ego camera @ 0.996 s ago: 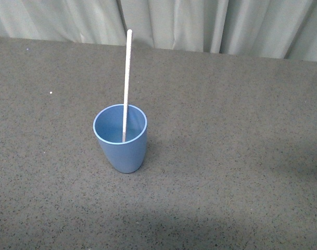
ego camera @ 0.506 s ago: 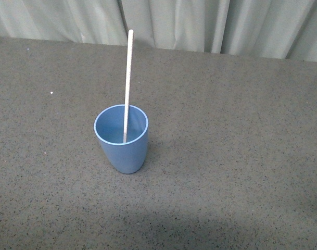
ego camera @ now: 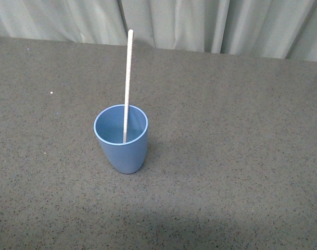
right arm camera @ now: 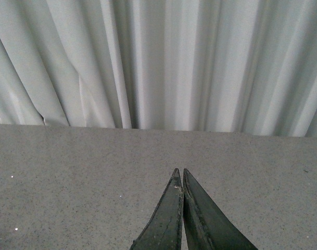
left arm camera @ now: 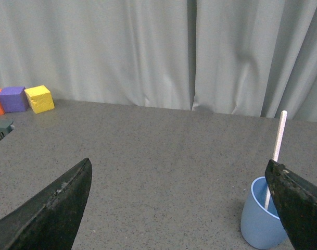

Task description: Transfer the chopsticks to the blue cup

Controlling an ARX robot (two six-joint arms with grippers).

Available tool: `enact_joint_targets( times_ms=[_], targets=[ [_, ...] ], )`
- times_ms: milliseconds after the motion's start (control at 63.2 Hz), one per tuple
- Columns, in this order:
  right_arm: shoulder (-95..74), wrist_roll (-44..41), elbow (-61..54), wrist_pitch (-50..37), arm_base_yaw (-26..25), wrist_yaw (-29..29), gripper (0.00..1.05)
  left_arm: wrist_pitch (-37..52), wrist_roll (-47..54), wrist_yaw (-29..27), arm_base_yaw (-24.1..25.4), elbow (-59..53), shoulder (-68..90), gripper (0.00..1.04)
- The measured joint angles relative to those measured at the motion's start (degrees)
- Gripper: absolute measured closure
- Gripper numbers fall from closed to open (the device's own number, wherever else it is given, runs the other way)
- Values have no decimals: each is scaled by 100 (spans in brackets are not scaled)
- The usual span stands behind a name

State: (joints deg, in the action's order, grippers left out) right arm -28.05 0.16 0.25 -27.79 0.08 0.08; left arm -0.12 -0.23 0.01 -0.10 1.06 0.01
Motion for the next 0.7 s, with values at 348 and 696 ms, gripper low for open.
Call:
enact_joint_targets(
  times_ms=[348, 696],
  targets=[
    [981, 0, 0, 940, 0, -2, 104, 0, 0, 0, 0, 0, 0, 7],
    [1620, 0, 0, 1574, 0, -2, 104, 0, 0, 0, 0, 0, 0, 7]
  ],
)
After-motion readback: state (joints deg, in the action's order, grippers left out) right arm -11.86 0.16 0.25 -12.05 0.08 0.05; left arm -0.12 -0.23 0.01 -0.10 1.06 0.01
